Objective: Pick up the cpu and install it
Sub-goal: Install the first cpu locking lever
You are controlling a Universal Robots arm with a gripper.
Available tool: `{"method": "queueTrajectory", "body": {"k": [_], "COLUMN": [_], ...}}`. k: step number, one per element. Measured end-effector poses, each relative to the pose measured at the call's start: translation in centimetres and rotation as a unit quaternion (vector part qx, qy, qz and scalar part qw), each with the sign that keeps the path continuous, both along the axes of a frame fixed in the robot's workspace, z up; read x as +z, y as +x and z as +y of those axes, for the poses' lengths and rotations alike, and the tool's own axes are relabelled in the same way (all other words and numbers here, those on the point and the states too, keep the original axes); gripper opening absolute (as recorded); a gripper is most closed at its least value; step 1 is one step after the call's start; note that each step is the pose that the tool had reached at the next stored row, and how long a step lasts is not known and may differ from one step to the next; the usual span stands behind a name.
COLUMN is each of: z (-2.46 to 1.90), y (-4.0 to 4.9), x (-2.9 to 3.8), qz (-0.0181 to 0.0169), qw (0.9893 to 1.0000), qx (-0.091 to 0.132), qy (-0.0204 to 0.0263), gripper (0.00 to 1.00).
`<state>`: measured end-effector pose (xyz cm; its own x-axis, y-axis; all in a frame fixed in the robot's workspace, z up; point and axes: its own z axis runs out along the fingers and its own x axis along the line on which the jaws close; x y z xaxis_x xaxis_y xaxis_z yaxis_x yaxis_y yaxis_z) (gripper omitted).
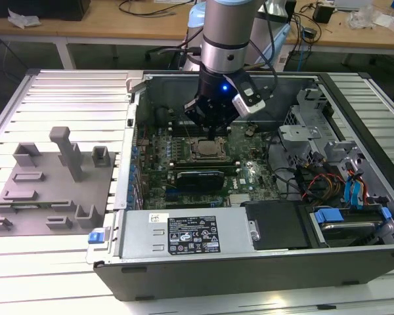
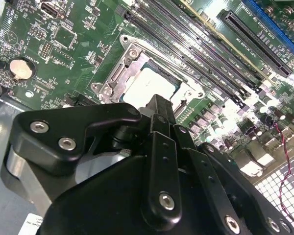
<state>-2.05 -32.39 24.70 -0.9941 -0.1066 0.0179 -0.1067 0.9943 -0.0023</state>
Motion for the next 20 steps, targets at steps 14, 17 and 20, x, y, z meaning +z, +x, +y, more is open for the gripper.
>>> {"method": "queueTrajectory", "body": {"k": [14, 17, 20], "z": [0.05, 0.16, 0.21], "y": [-0.33, -1.1, -1.54], "x": [0.0, 0.0, 0.0], "qz": [0.0, 0.0, 0.0], "qw": [1.0, 1.0, 1.0], "qx": [0.0, 0.0, 0.0], "qy": [-0.0004, -0.0004, -0.0004], "gripper": [0.11, 0.11, 0.11]}}
